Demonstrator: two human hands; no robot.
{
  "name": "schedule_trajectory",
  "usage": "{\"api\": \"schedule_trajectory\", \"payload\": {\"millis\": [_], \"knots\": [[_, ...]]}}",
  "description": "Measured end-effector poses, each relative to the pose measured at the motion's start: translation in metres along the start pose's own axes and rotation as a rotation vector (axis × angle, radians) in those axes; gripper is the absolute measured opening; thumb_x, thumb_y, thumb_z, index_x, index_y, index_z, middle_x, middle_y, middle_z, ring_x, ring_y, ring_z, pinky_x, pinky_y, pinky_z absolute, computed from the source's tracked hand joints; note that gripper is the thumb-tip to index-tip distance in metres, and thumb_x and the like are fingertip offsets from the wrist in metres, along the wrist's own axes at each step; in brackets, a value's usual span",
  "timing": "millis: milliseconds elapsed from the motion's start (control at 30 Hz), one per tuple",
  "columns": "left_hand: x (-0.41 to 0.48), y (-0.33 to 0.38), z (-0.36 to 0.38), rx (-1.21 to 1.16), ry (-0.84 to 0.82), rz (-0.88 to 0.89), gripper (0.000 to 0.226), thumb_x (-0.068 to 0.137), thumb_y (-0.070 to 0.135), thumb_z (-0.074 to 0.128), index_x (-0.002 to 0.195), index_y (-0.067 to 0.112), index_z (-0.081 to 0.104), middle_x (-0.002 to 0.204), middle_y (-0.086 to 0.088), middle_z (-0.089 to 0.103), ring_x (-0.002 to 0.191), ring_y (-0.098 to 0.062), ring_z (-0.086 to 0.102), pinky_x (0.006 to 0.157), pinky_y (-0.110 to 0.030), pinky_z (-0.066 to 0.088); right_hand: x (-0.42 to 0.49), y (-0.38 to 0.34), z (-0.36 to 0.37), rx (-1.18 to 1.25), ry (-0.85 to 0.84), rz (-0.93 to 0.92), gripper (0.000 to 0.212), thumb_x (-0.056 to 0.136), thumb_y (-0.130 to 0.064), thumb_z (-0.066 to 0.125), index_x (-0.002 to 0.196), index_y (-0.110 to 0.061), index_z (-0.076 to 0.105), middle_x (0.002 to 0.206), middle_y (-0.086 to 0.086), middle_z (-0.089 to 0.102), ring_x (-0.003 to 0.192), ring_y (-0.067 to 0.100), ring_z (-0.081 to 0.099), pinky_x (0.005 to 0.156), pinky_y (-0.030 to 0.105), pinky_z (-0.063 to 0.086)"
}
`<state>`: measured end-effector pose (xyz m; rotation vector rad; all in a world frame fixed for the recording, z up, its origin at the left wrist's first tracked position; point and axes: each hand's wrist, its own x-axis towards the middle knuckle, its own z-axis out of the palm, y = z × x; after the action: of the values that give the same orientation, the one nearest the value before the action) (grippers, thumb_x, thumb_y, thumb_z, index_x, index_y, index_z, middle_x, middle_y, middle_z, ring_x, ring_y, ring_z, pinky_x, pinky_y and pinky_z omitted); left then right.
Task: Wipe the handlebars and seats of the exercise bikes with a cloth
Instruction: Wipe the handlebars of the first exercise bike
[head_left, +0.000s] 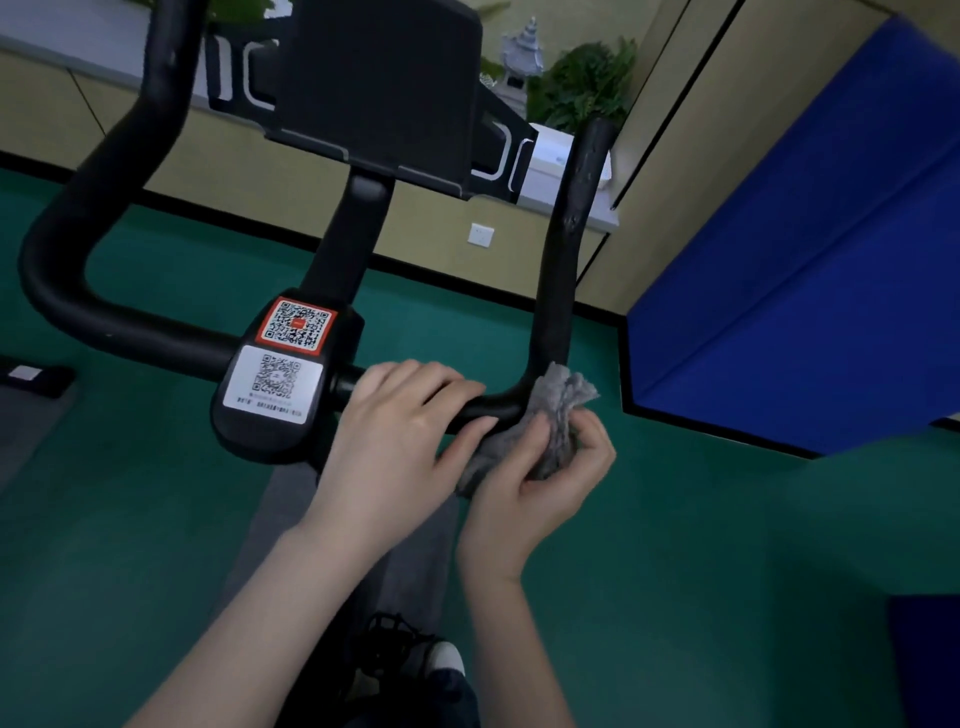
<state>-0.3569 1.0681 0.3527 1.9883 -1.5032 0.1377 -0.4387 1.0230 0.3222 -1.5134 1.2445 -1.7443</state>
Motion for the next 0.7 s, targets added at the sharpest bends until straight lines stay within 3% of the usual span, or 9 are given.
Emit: {"api": "schedule_trajectory", "payload": {"millis": [67, 133, 267, 333, 467, 700], "knots": [[0.0, -0.001, 0.003, -0.022, 0.015, -0.013, 0.031, 0.09, 0.037, 0.053, 0.104, 0.015, 0.069, 0.096, 0.005, 0.064, 0.088, -0.018, 0.059, 0.088, -0.027, 0.034, 0.008, 0.001, 0.004, 0.026, 0.045, 0.127, 0.015, 0.093, -0.007, 0.052, 0.106, -0.015, 0.05, 0.11, 0.014, 0.055, 0.103, 0.027, 0.056, 0.09, 0.04, 0.049], [0.0, 0.0, 0.005, -0.03, 0.038, -0.022, 0.028, 0.089, 0.036, 0.055, 0.103, 0.016, 0.07, 0.095, 0.007, 0.064, 0.088, -0.017, 0.058, 0.088, -0.025, 0.032, 0.015, 0.005, 0.005, 0.068, 0.078, 0.244, 0.014, 0.095, -0.004, 0.052, 0.107, -0.01, 0.052, 0.108, 0.014, 0.057, 0.102, 0.026, 0.058, 0.09, 0.042, 0.05], [0.001, 0.003, 0.008, -0.034, 0.072, -0.037, 0.024, 0.088, 0.034, 0.057, 0.099, 0.017, 0.07, 0.093, 0.007, 0.064, 0.087, -0.017, 0.059, 0.087, -0.025, 0.031, 0.008, 0.009, 0.01, 0.153, 0.157, 0.361, 0.012, 0.095, -0.002, 0.052, 0.105, -0.009, 0.052, 0.098, -0.004, 0.058, 0.087, -0.006, 0.059, 0.075, 0.01, 0.046], [0.001, 0.003, 0.009, -0.039, 0.082, -0.043, 0.023, 0.087, 0.033, 0.058, 0.098, 0.017, 0.07, 0.093, 0.008, 0.064, 0.087, -0.016, 0.059, 0.087, -0.024, 0.03, 0.0, 0.006, 0.011, 0.207, 0.183, 0.434, 0.014, 0.095, -0.004, 0.054, 0.102, -0.016, 0.054, 0.1, -0.008, 0.059, 0.088, -0.008, 0.059, 0.075, 0.007, 0.044], [0.0, 0.003, 0.009, -0.035, 0.079, -0.04, 0.025, 0.088, 0.034, 0.055, 0.099, 0.017, 0.07, 0.092, 0.008, 0.064, 0.087, -0.017, 0.059, 0.086, -0.023, 0.029, 0.011, 0.01, 0.011, 0.253, 0.161, 0.487, 0.016, 0.095, -0.004, 0.053, 0.098, -0.02, 0.056, 0.098, -0.007, 0.061, 0.086, -0.005, 0.061, 0.074, 0.009, 0.046], [0.0, 0.006, 0.009, -0.031, 0.082, -0.052, 0.024, 0.089, 0.034, 0.054, 0.098, 0.018, 0.069, 0.093, 0.01, 0.064, 0.088, -0.014, 0.057, 0.086, -0.022, 0.028, 0.026, 0.028, 0.01, 0.437, 0.008, 0.754, 0.01, 0.097, -0.017, 0.054, 0.1, -0.013, 0.063, 0.093, 0.001, 0.068, 0.087, 0.013, 0.065, 0.08, 0.031, 0.052]]}}
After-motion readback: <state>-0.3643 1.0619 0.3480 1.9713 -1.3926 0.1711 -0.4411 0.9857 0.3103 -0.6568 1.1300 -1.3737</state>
